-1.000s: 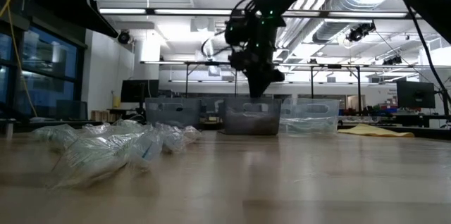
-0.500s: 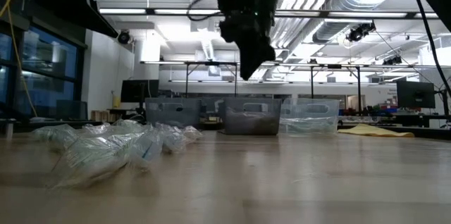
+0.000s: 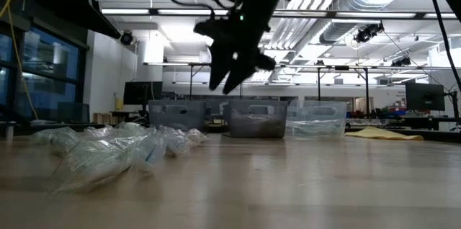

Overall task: Pick & Place Toothbrushes
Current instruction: Put the orange toothbrush into the right black bin

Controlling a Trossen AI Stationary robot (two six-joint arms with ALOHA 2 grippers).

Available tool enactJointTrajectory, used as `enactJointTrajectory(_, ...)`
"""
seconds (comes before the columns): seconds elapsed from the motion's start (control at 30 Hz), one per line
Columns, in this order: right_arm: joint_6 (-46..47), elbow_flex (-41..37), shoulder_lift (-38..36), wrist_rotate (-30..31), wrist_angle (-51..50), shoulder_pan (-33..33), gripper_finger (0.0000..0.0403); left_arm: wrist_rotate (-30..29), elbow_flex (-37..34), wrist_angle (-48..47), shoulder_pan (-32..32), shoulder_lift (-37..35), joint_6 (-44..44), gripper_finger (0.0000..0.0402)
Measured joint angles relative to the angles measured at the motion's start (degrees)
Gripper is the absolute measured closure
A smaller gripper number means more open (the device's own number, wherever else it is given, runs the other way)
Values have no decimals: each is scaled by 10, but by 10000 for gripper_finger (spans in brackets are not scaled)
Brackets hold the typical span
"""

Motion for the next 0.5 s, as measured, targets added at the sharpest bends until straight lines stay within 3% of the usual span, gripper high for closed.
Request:
enactJointTrajectory(0.27, 50, -103, 1, 13, 183, 28, 233, 0, 0, 0, 0, 0, 0, 226)
enactJointTrajectory(0.5, 55, -147, 11, 99, 276, 69, 234, 0, 0, 0, 0, 0, 0, 226)
